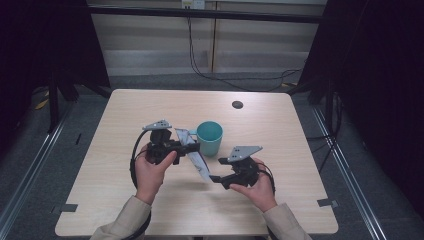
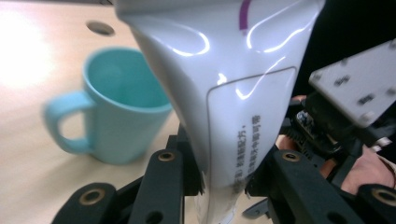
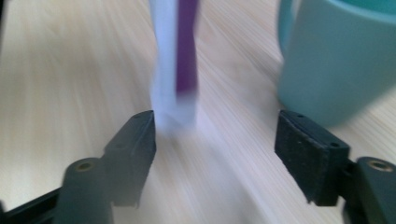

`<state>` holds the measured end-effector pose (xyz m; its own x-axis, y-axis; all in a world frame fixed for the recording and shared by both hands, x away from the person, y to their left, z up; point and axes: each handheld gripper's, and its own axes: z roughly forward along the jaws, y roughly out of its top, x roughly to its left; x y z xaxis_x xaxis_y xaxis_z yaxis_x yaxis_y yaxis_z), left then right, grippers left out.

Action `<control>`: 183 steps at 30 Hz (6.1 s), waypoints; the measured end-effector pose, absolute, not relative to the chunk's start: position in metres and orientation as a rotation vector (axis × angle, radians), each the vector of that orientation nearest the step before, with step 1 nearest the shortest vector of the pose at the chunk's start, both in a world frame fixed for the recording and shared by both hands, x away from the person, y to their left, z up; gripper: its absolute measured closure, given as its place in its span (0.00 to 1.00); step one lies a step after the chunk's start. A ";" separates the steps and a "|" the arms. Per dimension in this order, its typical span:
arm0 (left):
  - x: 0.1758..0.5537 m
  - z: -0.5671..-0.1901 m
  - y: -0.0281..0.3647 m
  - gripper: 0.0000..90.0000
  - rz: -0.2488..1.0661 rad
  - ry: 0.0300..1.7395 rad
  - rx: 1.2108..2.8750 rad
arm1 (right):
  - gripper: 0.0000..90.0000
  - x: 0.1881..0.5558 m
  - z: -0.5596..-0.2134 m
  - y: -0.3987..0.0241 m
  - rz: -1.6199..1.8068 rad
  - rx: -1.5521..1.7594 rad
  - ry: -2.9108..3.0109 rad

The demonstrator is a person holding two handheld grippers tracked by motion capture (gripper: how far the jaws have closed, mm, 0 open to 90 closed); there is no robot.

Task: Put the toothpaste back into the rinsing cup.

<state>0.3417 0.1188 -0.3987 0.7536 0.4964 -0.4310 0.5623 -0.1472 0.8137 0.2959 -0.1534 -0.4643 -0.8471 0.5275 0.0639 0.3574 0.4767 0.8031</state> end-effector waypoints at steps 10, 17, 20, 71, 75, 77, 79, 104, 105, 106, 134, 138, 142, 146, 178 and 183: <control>0.357 -0.368 0.117 0.81 0.022 0.809 1.849 | 0.19 0.282 -0.496 -0.191 1.130 0.866 2.506; 0.370 -0.344 0.107 0.81 0.054 0.788 1.864 | 0.16 0.279 -0.502 -0.196 1.060 0.887 2.508; 0.375 -0.335 0.103 0.81 0.075 0.782 1.872 | 0.15 0.280 -0.507 -0.199 1.042 0.892 2.519; 0.433 -0.384 0.042 0.81 0.236 0.926 1.913 | 0.13 0.282 -0.511 -0.207 1.095 0.916 2.524; 0.434 -0.392 0.040 0.81 0.226 0.937 1.918 | 0.13 0.282 -0.511 -0.207 1.096 0.914 2.524; 0.434 -0.395 0.039 0.81 0.232 0.938 1.925 | 0.13 0.282 -0.511 -0.207 1.096 0.914 2.523; 0.434 -0.397 0.038 0.81 0.232 0.940 1.928 | 0.13 0.282 -0.511 -0.207 1.096 0.914 2.523; 0.432 -0.415 0.051 0.71 0.242 0.981 1.915 | 0.13 0.282 -0.511 -0.207 1.097 0.917 2.527; 0.432 -0.415 0.051 0.69 0.242 0.982 1.917 | 0.13 0.282 -0.511 -0.207 1.096 0.917 2.527; 0.432 -0.416 0.052 0.68 0.248 0.984 1.919 | 0.13 0.282 -0.511 -0.207 1.096 0.917 2.527; 0.419 -0.413 0.092 0.22 0.238 1.014 1.957 | 0.13 0.280 -0.511 -0.207 1.097 0.915 2.526; 0.413 -0.412 0.103 0.21 0.230 1.006 1.943 | 0.13 0.280 -0.511 -0.207 1.098 0.917 2.525; 0.409 -0.413 0.114 0.20 0.220 1.004 1.954 | 0.13 0.280 -0.511 -0.207 1.098 0.917 2.525; 0.404 -0.416 0.125 0.19 0.227 0.989 1.970 | 0.13 0.280 -0.511 -0.207 1.098 0.917 2.525; 0.360 -0.487 0.157 0.18 0.263 0.935 2.143 | 0.13 0.280 -0.511 -0.207 1.098 0.917 2.525; 0.355 -0.495 0.158 0.18 0.305 0.919 2.200 | 0.13 0.280 -0.511 -0.207 1.098 0.917 2.525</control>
<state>0.3549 0.1581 -0.4947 0.7176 0.6943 -0.0550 0.5235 -0.4856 0.7001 0.2802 -0.2070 -0.5111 -0.7746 0.6317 0.0291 0.4521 0.5211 0.7239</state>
